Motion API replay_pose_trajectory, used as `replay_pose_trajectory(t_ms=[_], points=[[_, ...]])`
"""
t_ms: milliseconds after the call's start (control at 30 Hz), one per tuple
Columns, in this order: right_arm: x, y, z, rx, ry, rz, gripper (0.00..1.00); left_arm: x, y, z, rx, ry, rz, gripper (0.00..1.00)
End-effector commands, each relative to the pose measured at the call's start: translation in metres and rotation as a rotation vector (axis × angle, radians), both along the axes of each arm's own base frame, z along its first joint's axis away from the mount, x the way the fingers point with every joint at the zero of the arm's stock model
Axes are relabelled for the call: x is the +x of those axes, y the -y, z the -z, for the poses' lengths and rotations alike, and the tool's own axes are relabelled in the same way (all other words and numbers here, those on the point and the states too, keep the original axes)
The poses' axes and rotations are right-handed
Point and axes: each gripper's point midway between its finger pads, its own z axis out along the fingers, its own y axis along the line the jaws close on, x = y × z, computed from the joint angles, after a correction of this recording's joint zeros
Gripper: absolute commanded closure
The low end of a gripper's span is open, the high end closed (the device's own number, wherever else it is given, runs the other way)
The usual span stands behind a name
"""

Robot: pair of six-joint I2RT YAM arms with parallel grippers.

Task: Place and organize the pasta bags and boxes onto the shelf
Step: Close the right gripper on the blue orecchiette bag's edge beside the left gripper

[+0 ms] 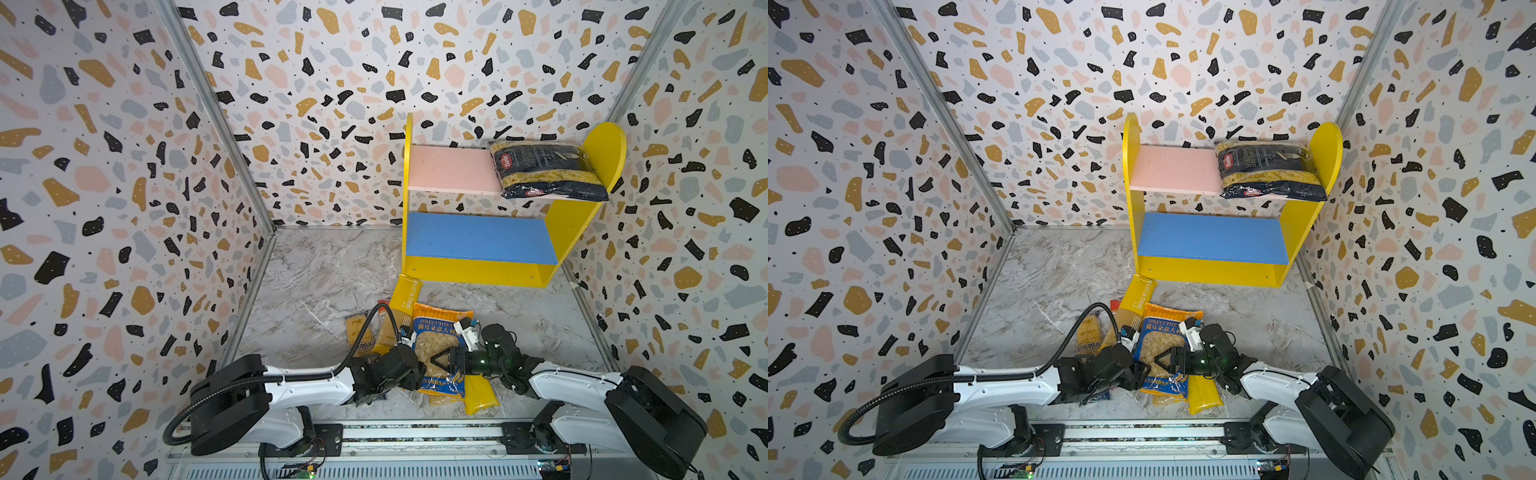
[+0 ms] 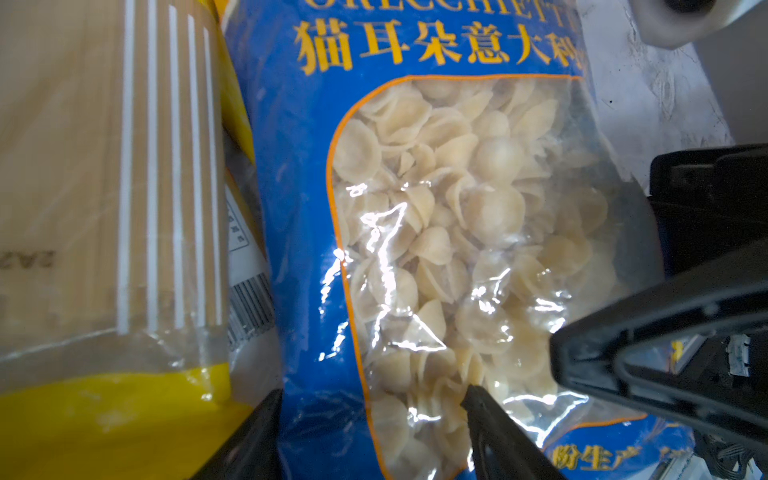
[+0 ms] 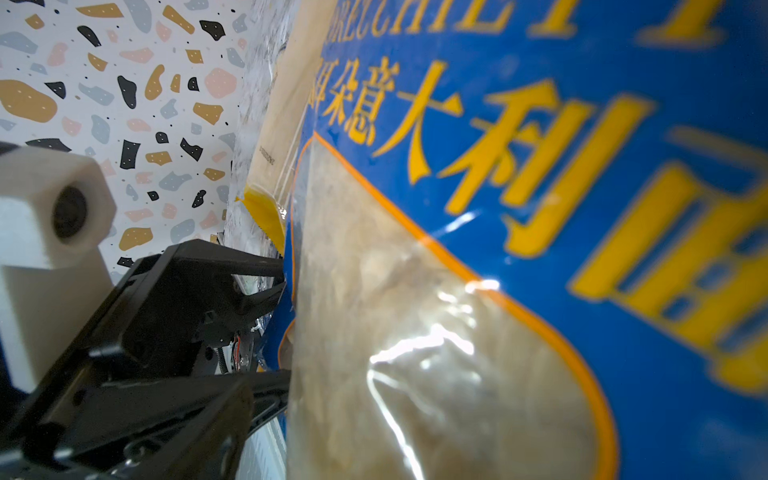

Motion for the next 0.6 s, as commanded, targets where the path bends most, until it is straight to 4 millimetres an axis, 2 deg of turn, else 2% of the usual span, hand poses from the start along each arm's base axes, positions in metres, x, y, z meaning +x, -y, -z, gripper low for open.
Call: replay_pose_trajectory(t_ms=[0,333,567], points=[[-0.012,-0.008,0.003,0.011,-0.044,-0.06,0.07,-0.001,0.009,-0.005,-0.015,0.012,0.034,0.33],[0.005,-0.022,-0.013,0.073,-0.001,-0.044,0.07,-0.004,0.009,0.0,-0.023,0.004,0.043,0.35],[0.01,-0.028,-0.017,0.097,0.002,-0.042,0.09,-0.005,0.009,-0.001,-0.042,0.004,0.046,0.36]])
